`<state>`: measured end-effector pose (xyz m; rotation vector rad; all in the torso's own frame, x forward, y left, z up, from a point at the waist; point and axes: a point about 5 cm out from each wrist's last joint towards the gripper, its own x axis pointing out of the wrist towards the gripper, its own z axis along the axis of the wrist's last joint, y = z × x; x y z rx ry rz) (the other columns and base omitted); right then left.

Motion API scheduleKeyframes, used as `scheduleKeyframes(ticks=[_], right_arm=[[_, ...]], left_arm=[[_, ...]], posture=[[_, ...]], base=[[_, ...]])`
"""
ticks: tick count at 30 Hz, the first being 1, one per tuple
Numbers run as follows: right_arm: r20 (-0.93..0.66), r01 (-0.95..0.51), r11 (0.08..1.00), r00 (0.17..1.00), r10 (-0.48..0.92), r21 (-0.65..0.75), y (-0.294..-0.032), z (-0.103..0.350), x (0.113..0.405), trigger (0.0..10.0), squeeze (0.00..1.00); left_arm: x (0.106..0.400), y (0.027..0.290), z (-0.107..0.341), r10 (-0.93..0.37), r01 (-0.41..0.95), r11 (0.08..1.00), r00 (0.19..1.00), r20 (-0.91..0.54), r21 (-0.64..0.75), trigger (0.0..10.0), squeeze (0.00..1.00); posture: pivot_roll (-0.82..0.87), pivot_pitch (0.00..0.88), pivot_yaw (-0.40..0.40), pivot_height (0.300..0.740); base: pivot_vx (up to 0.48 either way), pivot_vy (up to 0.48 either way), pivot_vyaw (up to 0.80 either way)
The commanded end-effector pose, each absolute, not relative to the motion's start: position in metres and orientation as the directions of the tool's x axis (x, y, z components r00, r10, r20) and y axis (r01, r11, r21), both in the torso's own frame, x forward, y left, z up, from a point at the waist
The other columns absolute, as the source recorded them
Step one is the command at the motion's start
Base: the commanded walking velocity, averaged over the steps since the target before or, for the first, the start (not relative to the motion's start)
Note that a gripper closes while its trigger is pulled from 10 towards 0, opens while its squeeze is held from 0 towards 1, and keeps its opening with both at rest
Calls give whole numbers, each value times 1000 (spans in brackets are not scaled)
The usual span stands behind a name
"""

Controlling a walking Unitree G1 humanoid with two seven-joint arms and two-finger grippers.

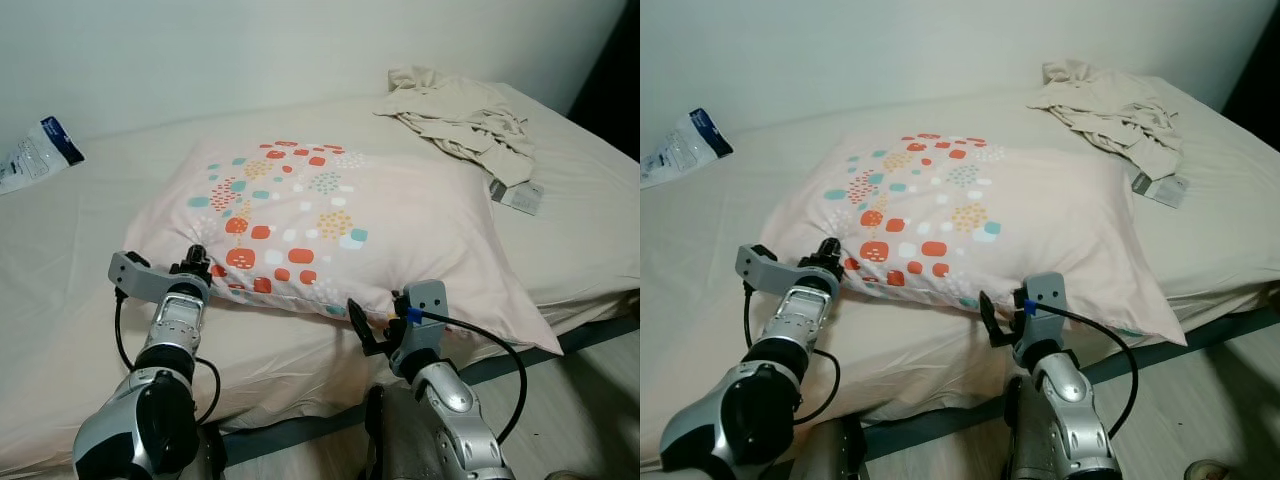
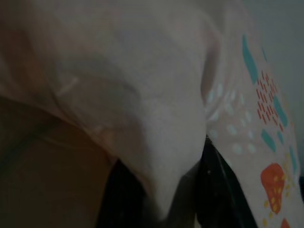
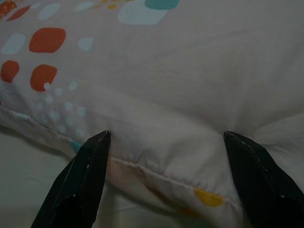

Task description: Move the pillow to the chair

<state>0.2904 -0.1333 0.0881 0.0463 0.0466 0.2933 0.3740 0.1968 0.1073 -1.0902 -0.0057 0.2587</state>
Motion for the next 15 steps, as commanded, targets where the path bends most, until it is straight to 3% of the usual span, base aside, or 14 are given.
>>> scheduleKeyframes(ticks=[1,2,5,8,12,15], right_arm=[[-47,-289,956,955,292,55,-133,85,288,10000,0],[-42,-305,951,951,308,57,-131,86,288,10000,0],[-28,-347,936,937,349,54,-128,90,286,10000,0],[-20,-355,934,934,356,42,-128,91,286,10000,0],[25,-243,970,970,242,8,-147,96,288,10000,0],[30,-173,984,985,172,29,-157,97,290,10000,0]], left_arm=[[371,205,105,232,-230,484,964,-130,-844,0,0],[370,210,106,245,-229,544,964,-109,-807,0,0],[368,223,111,279,-231,608,958,-68,-759,0,0],[367,226,112,288,-230,626,956,-54,-745,0,0],[354,239,109,328,-250,718,945,-2,-650,0,0],[340,251,102,366,-286,738,930,6,-611,0,0]], posture=[[-105,153,23,543],[-102,148,21,543],[-91,142,18,543],[-91,142,18,543],[-72,144,14,543],[-64,145,13,543]], base=[[0,0,0],[0,0,0],[0,0,0],[0,0,0],[0,0,0],[0,0,0]])
